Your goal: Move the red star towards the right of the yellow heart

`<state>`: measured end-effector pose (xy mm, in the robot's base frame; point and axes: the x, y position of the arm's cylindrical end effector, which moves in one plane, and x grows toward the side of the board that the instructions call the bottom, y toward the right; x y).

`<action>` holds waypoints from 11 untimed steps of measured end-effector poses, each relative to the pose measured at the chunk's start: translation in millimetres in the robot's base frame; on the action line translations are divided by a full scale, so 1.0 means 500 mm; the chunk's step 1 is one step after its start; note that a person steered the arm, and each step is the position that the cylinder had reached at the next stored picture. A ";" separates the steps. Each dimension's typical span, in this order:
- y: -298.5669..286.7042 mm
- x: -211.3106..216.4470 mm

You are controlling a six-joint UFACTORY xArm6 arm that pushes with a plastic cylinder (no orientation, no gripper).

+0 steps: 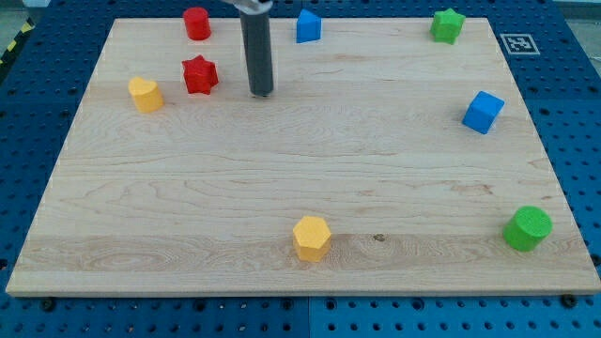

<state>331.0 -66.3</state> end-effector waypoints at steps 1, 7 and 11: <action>-0.003 -0.013; -0.211 -0.073; -0.097 0.072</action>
